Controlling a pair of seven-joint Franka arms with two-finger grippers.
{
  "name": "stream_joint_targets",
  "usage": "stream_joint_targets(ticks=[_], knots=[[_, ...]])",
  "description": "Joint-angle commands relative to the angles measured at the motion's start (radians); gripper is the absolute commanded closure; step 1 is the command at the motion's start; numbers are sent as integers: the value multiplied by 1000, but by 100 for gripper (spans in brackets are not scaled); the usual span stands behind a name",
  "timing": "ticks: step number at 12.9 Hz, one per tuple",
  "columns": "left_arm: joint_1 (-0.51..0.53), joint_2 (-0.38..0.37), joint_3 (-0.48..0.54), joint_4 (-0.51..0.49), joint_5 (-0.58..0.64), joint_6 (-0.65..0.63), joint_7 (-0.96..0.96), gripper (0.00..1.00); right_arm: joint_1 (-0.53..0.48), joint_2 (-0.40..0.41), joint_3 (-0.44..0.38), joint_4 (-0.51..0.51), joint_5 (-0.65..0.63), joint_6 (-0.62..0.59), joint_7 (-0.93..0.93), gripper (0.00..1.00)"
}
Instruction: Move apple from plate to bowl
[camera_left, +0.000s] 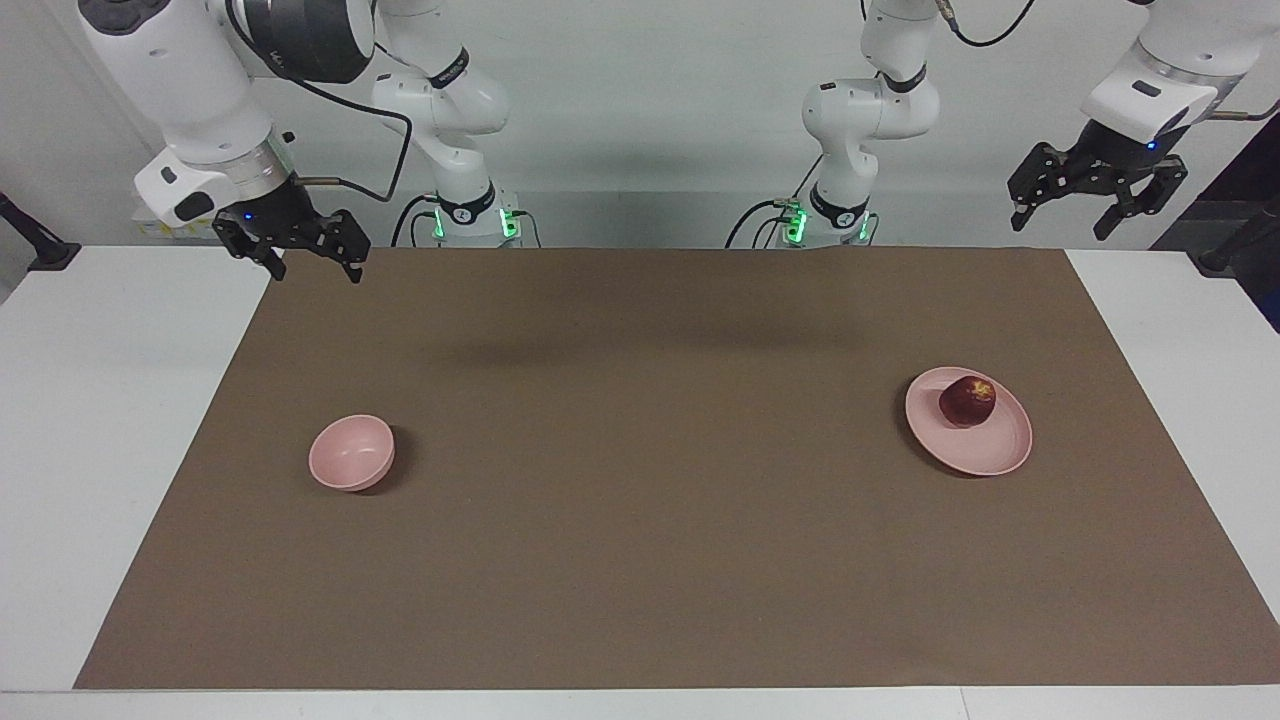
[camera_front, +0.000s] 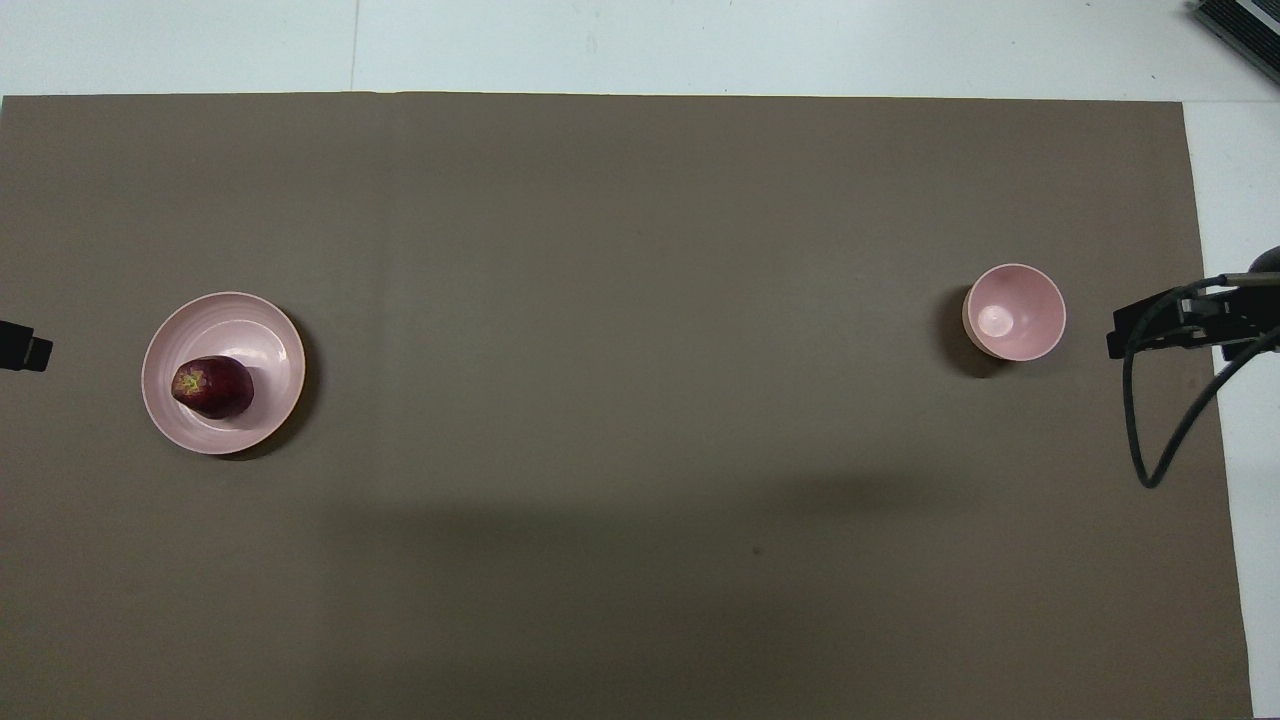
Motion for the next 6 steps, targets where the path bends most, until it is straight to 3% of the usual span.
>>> stream_joint_targets(ticks=[1,6], knots=[[4,2,-2,20,6,-27,5,0,-6,-2,6,4,12,3,17,0],[1,2,-2,20,4,-27,-3,0,-6,-2,6,4,13,1,16,0]])
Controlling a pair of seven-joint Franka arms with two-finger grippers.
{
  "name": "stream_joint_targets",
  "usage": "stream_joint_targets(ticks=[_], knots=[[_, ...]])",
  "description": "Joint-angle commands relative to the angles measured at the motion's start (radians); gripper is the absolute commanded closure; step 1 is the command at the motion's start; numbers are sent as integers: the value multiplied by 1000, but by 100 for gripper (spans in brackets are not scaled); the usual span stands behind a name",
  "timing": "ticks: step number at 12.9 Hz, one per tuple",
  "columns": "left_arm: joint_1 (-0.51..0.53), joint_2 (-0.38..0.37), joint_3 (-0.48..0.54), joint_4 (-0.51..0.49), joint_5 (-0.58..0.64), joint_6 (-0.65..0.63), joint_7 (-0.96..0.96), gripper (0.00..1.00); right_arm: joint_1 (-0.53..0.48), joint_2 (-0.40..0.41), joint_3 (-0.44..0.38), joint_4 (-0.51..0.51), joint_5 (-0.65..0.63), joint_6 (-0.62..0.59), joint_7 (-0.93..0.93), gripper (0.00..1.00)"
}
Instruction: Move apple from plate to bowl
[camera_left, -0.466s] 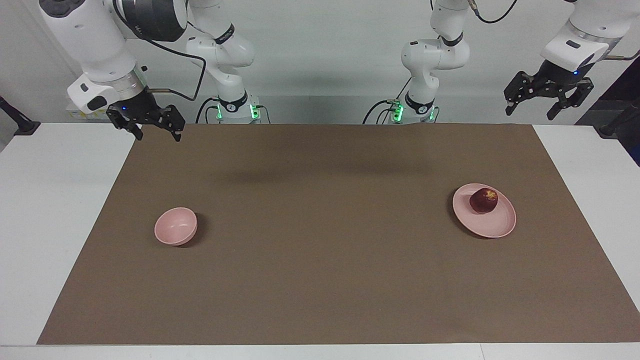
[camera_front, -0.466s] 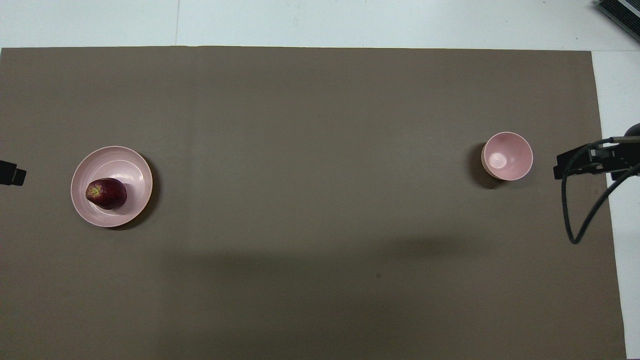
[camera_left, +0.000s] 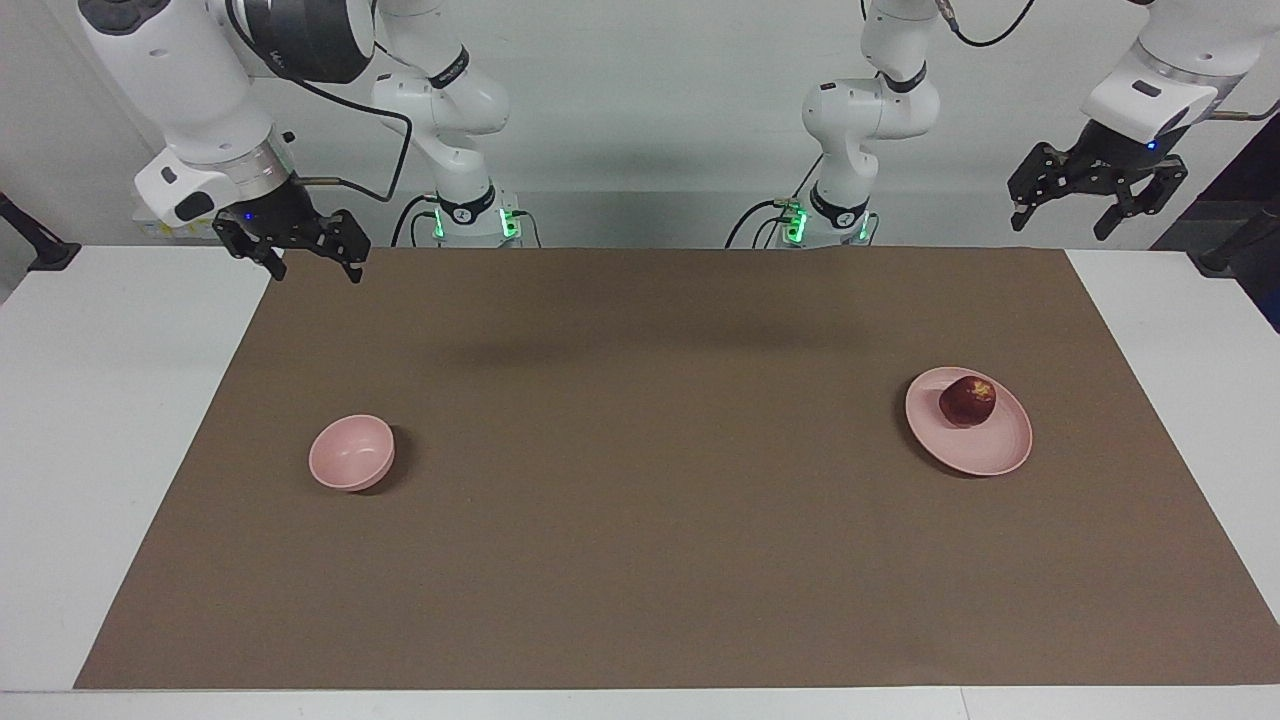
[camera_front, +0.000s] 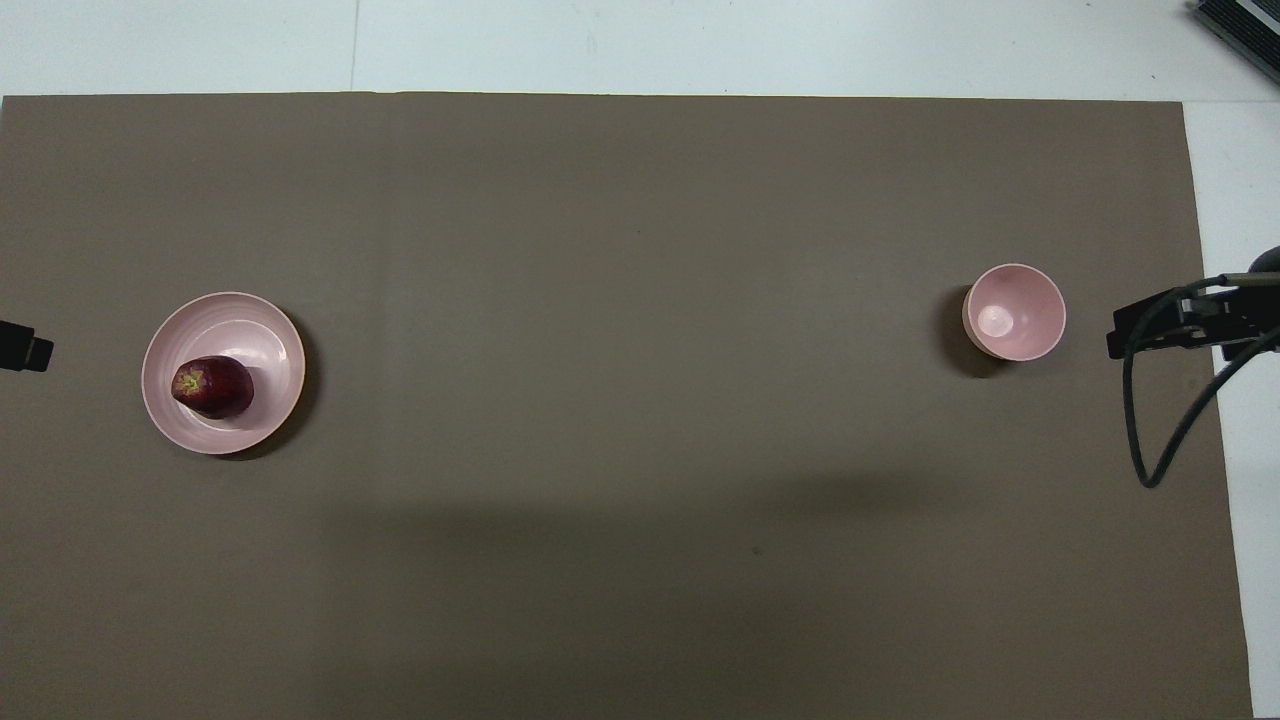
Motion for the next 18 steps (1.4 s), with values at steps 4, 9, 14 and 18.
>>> stream_joint_targets(ticks=[4,9,14,18], knots=[[1,2,-1,20,4,-25,-3,0,-6,-2,6,4,12,1,16,0],[-7,1,-1,20,4,-29,-5,0,-6,-2,6,4,12,3,17,0],[-1,1,-1,18,4,-26,-6,0,-6,-2,6,2,13,3,16,0],[-2,-11,-1,-3,0,-17,-6,0,-6,-2,6,4,13,1,17,0]])
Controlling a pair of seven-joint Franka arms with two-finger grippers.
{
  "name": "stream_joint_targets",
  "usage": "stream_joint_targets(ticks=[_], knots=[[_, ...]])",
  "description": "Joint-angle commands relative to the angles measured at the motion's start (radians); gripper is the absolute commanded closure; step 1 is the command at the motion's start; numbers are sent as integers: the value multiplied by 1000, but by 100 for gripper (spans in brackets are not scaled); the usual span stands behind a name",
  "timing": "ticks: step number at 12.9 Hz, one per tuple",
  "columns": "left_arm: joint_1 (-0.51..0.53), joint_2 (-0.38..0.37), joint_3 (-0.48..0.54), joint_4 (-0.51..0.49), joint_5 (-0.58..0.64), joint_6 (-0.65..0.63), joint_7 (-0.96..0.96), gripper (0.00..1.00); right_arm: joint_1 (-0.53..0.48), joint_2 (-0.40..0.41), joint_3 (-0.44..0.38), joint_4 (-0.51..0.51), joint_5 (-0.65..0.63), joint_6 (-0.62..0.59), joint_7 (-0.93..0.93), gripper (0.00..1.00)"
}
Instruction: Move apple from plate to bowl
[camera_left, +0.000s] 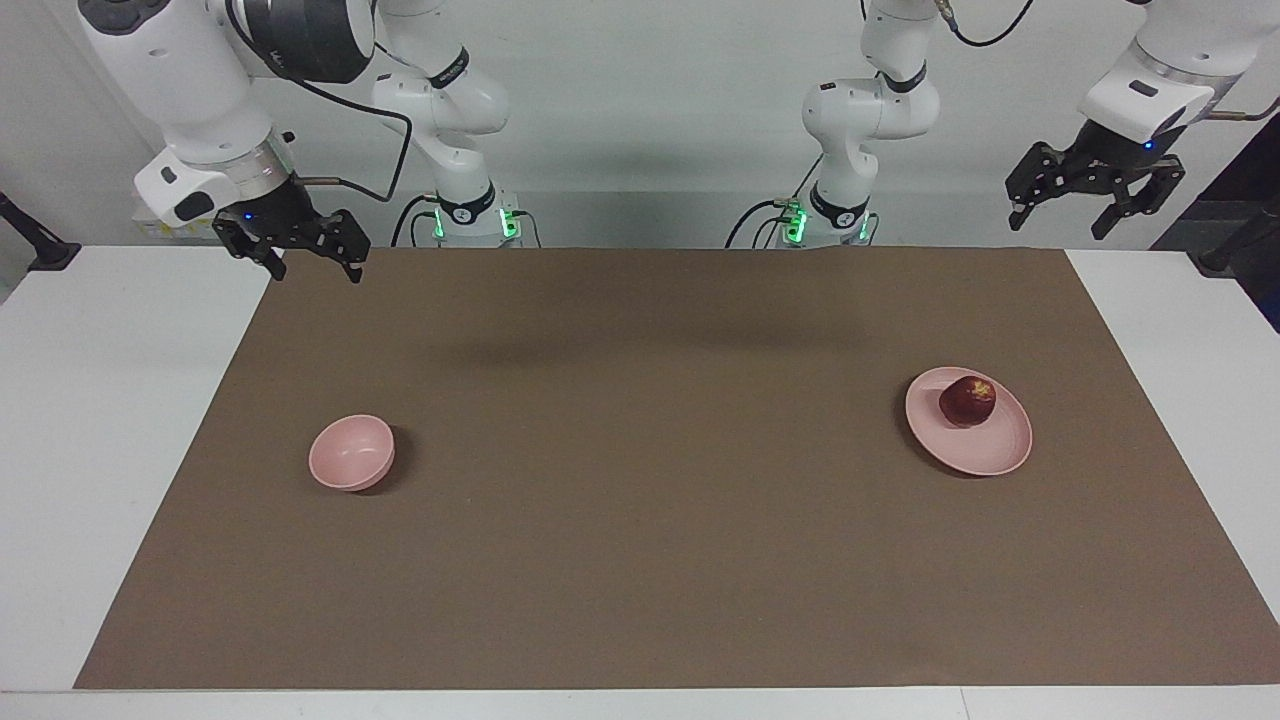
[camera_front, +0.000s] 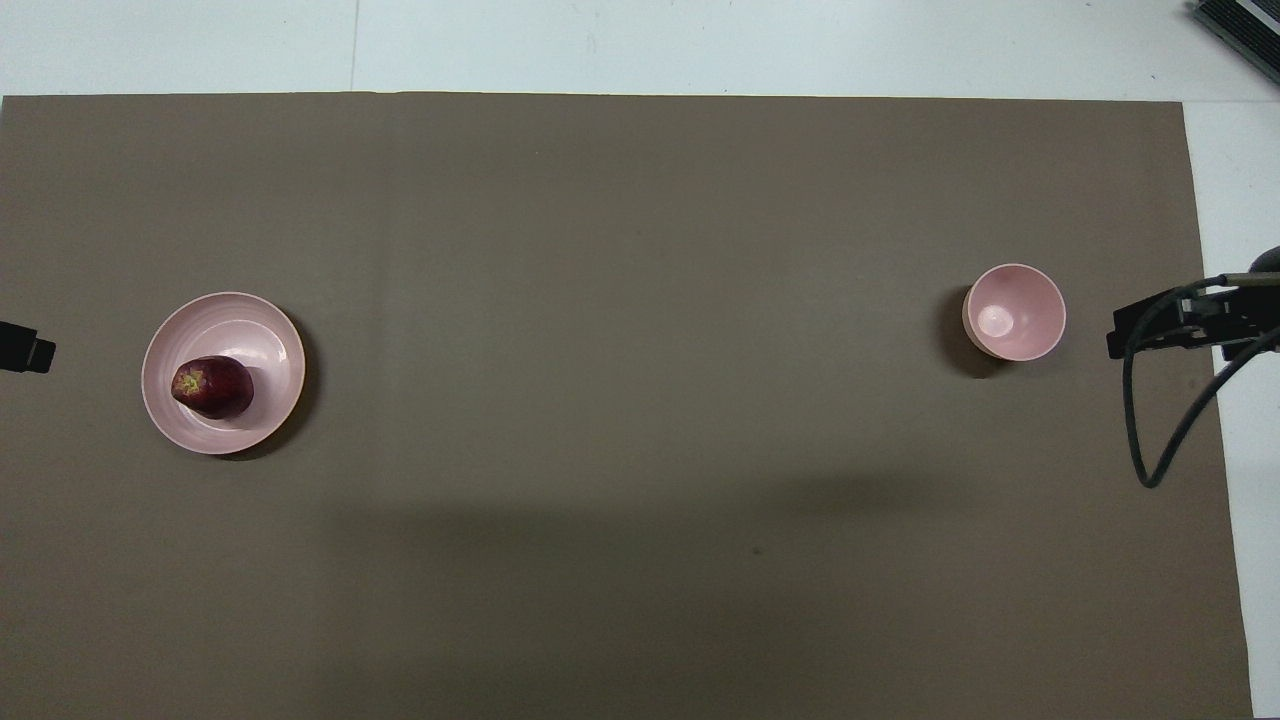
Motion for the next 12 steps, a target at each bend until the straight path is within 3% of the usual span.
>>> stream_joint_targets(ticks=[1,4,12], knots=[[0,-11,1,-3,0,-14,-4,0,-6,-2,6,4,13,3,16,0],[5,-12,1,-11,-5,-2,4,0,-6,-2,6,4,13,1,17,0],[15,-52,17,-152,-28,130,42,0,-6,-2,6,2,13,3,16,0]])
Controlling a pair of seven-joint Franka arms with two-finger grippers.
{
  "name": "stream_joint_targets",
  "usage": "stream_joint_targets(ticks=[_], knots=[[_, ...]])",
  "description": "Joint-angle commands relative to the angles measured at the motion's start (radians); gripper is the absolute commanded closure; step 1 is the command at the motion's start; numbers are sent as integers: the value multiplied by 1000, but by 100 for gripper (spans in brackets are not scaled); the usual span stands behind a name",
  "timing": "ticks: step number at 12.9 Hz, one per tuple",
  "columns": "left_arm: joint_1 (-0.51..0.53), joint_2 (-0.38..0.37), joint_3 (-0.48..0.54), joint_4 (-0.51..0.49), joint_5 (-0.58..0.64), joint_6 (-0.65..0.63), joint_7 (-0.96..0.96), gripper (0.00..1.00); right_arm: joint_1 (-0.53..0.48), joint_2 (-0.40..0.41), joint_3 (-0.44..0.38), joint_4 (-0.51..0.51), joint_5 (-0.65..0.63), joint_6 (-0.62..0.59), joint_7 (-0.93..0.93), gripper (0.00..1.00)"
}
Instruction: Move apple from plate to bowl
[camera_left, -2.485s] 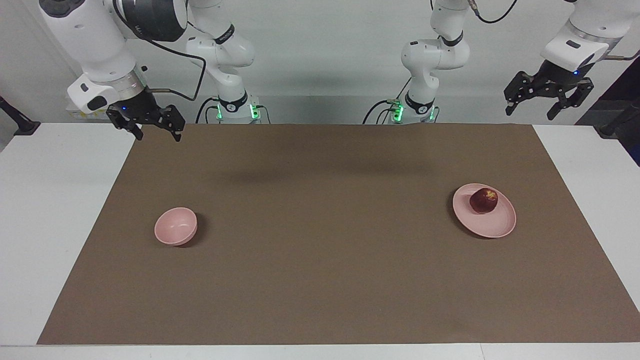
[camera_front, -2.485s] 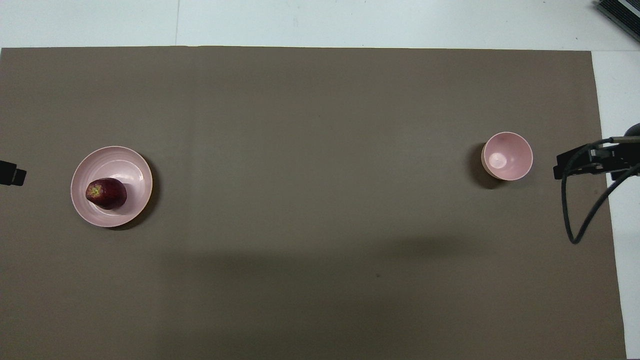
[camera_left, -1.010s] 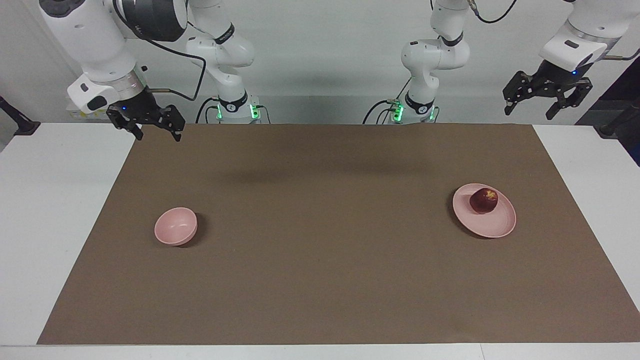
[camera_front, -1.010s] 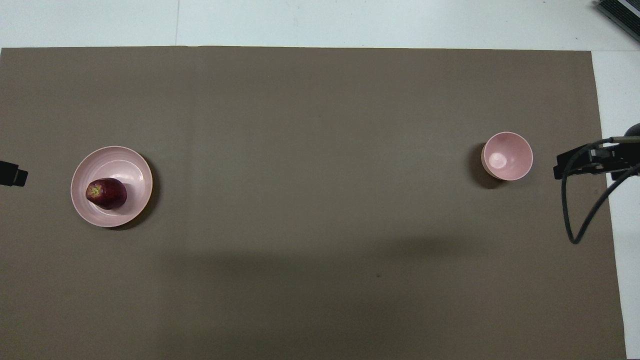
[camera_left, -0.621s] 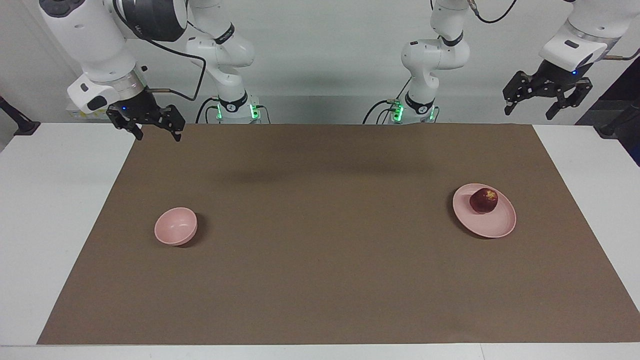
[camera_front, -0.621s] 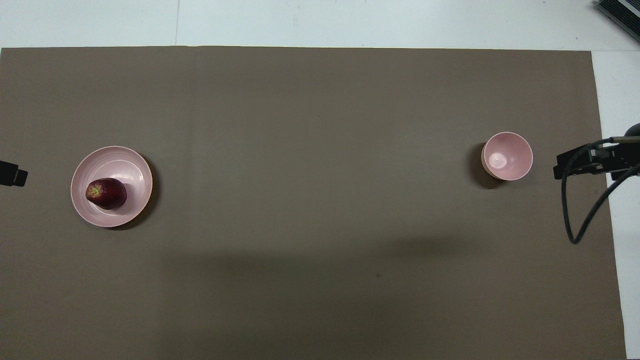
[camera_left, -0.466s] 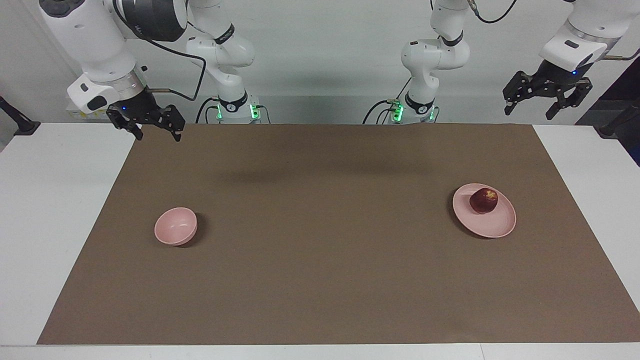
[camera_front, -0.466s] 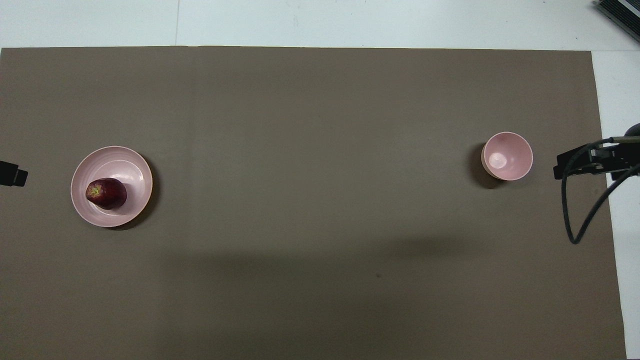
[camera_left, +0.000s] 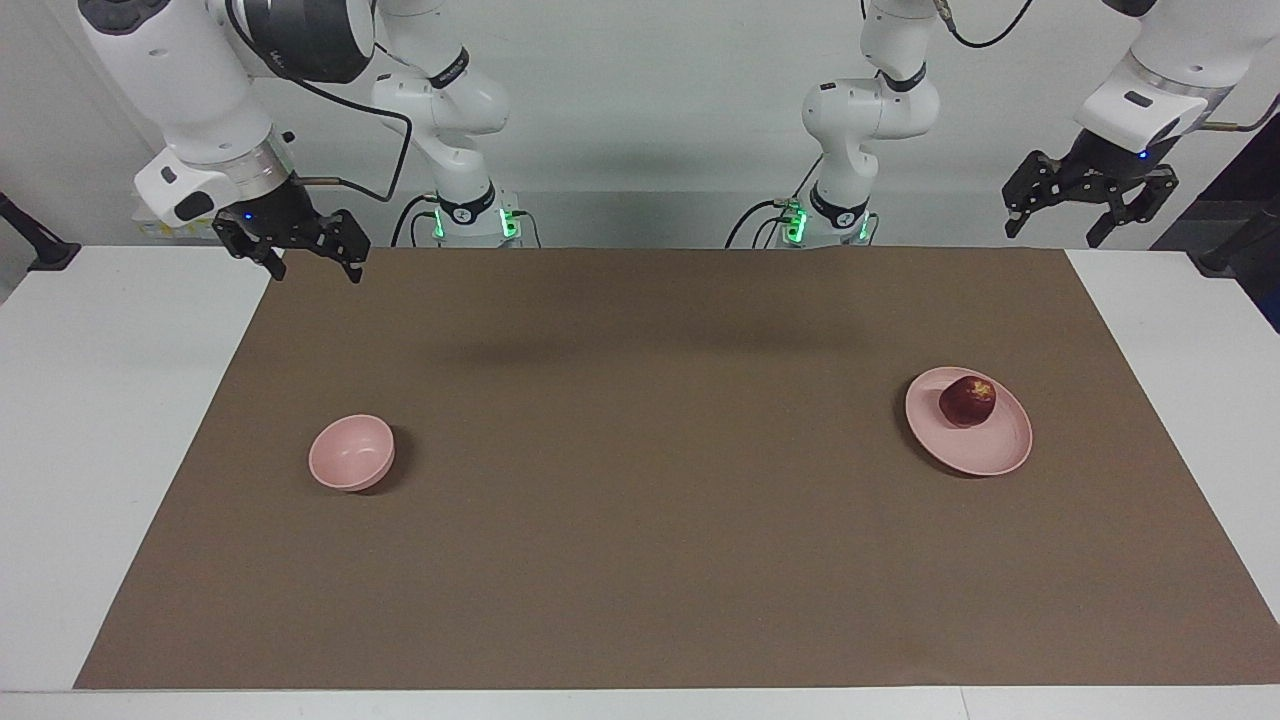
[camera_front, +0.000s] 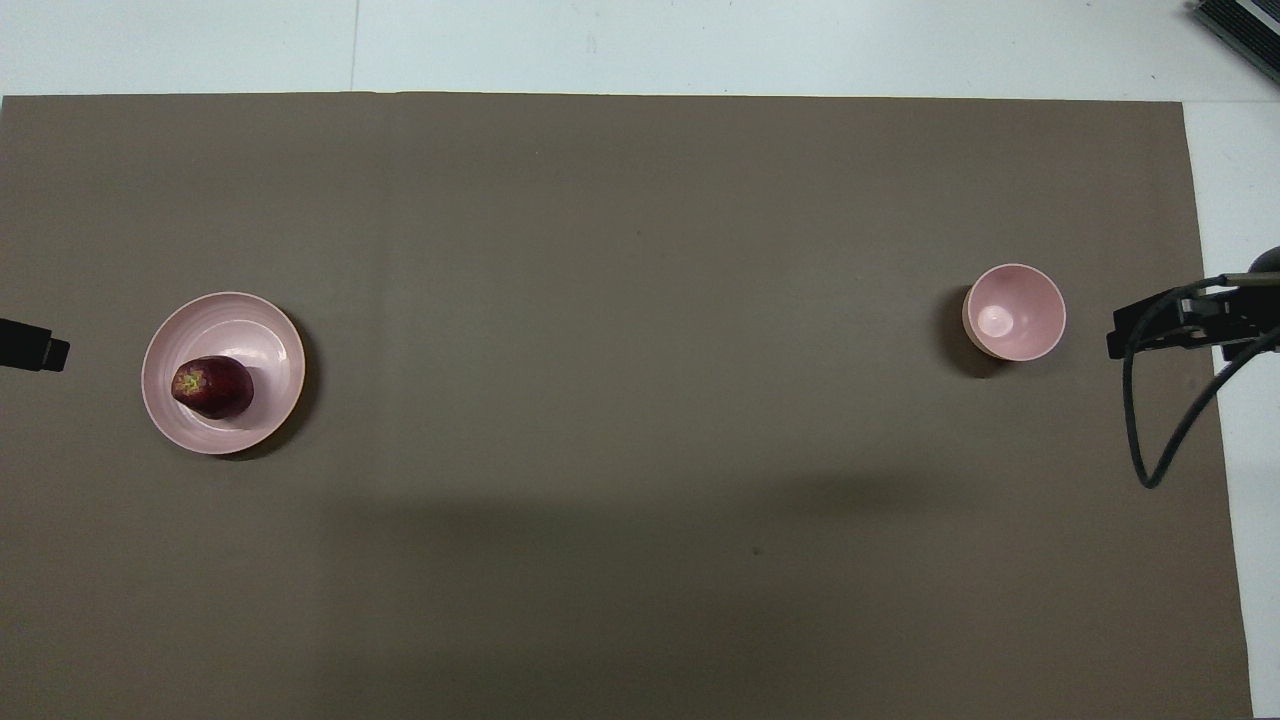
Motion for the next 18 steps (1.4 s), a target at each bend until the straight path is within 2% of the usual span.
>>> stream_joint_targets(ticks=[1,7,13,15,18], knots=[[8,-37,31,-102,-21,85,54,0,-6,-2,6,2,12,1,16,0],[-6,-37,117,-333,-66,323,134,0,-6,-2,6,2,13,3,16,0],[-5,-25,132,-587,-69,588,137,0,-6,-2,6,2,12,3,16,0],[-5,9,131,-633,-87,675,136,0,-10,-5,5,2,12,-13,17,0],[-3,90,131,-638,-124,774,133,0,-20,-3,1,2,12,-2,17,0]])
